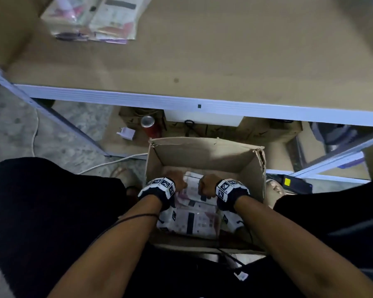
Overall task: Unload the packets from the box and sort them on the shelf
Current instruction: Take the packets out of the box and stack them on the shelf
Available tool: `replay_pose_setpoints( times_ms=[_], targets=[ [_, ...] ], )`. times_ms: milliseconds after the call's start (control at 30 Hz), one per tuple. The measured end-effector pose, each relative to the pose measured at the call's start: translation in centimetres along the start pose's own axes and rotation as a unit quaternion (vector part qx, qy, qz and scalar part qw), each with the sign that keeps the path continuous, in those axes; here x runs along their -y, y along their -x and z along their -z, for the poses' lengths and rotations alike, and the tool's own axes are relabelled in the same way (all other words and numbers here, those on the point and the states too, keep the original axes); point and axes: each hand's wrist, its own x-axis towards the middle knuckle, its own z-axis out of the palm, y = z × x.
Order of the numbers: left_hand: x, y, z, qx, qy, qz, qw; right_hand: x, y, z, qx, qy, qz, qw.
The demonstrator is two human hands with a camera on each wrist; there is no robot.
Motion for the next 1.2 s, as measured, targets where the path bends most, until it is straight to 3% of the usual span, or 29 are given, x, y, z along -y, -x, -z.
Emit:
replay_pose_setpoints(
  times_ms=[133,300,433,533,733,1200],
  targets=[
    [1.0,-1.4,-1.5,0.045,0.023,0.020,0.999,0.3,-2.3,-3.9,0.034,0.044,-0.023,0.998],
    [1.1,-1.6,-2.0,0.036,0.008,0.032,0.999,-0.4,-3.3,-7.5,0.083,0.081,-0.016,0.993],
    [1.2,-1.8,-1.5,0.027,0.029,0.023,0.999,-0.8,-3.3,-9.6,0.065,0.102,0.019,0.992],
    [1.3,-2.0,-1.3,0.016,0.047,0.019,0.999,-0.3,-3.6,-9.8,0.034,0.109,0.049,0.992],
    [1.6,-1.9,-1.6,0.000,0.058,0.003,0.998,0.4,-4.2,-9.8,0.060,0.096,0.073,0.991],
    [1.6,-1.8,-2.1,0.000,0.049,0.014,0.999,-0.5,-3.6,-9.9,0.068,0.108,0.039,0.991]
  ],
)
